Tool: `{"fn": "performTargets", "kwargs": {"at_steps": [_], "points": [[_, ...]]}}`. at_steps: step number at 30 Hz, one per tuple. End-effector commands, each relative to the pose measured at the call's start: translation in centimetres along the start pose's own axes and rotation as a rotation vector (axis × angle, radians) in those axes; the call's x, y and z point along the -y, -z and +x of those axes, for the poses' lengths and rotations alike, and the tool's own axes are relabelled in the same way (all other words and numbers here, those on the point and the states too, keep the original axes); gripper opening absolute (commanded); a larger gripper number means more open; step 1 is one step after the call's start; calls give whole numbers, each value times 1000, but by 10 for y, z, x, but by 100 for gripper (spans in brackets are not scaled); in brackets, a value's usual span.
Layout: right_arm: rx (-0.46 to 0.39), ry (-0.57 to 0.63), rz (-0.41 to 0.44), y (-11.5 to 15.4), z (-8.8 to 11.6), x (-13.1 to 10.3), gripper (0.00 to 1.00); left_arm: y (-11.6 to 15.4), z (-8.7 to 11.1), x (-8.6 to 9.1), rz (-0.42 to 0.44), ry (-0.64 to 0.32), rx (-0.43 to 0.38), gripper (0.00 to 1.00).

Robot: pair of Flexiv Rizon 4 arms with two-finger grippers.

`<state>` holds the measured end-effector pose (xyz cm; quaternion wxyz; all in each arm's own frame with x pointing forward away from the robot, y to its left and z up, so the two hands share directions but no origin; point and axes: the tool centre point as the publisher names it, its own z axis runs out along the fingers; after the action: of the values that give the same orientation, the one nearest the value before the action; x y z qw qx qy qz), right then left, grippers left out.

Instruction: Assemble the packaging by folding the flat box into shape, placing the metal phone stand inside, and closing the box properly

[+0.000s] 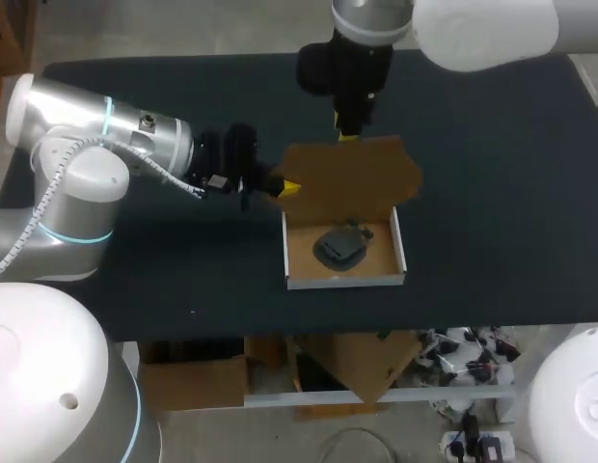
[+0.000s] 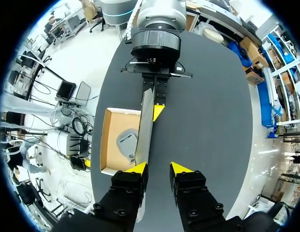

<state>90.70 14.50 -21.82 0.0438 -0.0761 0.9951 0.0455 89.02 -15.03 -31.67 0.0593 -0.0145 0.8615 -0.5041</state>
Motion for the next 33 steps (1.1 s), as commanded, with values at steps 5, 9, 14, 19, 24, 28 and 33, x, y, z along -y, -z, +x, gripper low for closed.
{"fn": "performTargets", "kwargs": {"at_steps": [5,9,14,19,24,28,33], "points": [[-7,-2,5,-3,11,1,32,-2,1,-2,1,-1,2,0],[-10,-4,6,-2,16,0,31,-2,1,-2,1,-1,2,0],[-10,-5,13,-2,20,-1,31,-2,1,-2,1,-1,2,0],[-13,-6,19,-3,24,-3,31,-2,1,-2,1,-1,2,0],[-20,-12,26,-3,27,-3,31,-2,1,-2,1,-1,2,0],[-24,-15,29,-5,28,-3,30,-2,1,-2,1,-1,2,0],[-26,-15,32,-7,30,-5,31,-2,1,-2,1,-1,2,0]]}}
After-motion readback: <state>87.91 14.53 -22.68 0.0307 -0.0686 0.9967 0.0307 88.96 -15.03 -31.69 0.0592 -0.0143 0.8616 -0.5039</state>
